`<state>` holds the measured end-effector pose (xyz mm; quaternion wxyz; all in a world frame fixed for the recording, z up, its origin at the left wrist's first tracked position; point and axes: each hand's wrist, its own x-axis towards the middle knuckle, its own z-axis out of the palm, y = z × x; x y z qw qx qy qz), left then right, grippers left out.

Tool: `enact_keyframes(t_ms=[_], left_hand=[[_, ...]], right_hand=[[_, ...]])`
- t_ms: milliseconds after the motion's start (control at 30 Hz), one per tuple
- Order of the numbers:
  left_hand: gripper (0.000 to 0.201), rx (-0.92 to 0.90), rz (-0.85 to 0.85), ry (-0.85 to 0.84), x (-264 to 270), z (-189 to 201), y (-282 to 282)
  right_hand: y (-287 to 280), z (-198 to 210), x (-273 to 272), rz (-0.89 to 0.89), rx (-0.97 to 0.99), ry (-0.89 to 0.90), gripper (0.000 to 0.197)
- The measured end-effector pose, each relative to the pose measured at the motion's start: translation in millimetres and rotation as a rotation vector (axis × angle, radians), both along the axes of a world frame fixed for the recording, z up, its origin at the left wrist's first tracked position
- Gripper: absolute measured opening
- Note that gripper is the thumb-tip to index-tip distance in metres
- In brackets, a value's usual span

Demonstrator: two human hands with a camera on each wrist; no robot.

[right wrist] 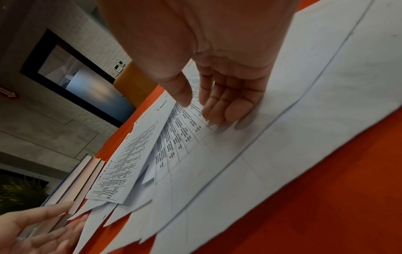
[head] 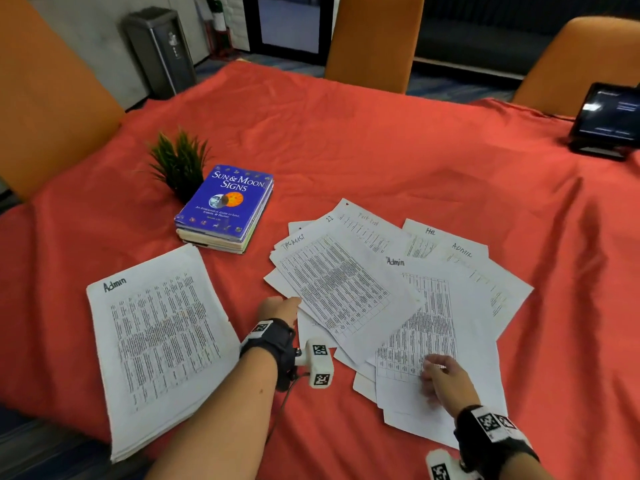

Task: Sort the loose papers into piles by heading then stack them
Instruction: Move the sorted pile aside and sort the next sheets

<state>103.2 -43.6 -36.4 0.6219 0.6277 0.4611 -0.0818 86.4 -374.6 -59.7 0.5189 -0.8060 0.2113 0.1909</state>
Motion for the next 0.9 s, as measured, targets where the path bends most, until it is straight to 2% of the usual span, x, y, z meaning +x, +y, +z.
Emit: enact_keyframes(t_ms=[67,200,433,567,633,733,900], left_hand=[[0.025,0.081,-0.031,0.025,5.0,2.3,-2.1],[0.017,0.1,-0.034,0.032,17.4,16.3,-7.2],[0.025,0.168,0.027,-0.068,34.8,11.1,-13.2],[0.029,0.201,0.05,-0.198,27.2,20.0,-14.7],[0.028,0.18,0.041,-0.26,15.7,18.0,-7.3],[0.016,0.058,-0.025,-0.26,-6.0,11.9,5.6],[0.018,-0.185,-0.066,-0.275,-42.6,13.0,9.6]], right_hand=[[-0.2,0.2,-0.9,0.002,-0.003,-0.005,0.005],[0.0,-2.1,-0.6,0.005,-0.008,0.007,0.007],[-1.1,-1.2,2.0,0.021,-0.006,0.021,0.007],[-3.1,3.8,4.9,0.004,0.04,0.043,0.01],[-3.7,8.9,8.5,-0.012,0.05,0.041,0.012],[2.3,21.5,18.7,-0.008,0.069,-0.005,0.018],[28.2,39.9,29.7,0.181,-0.01,-0.032,0.031]])
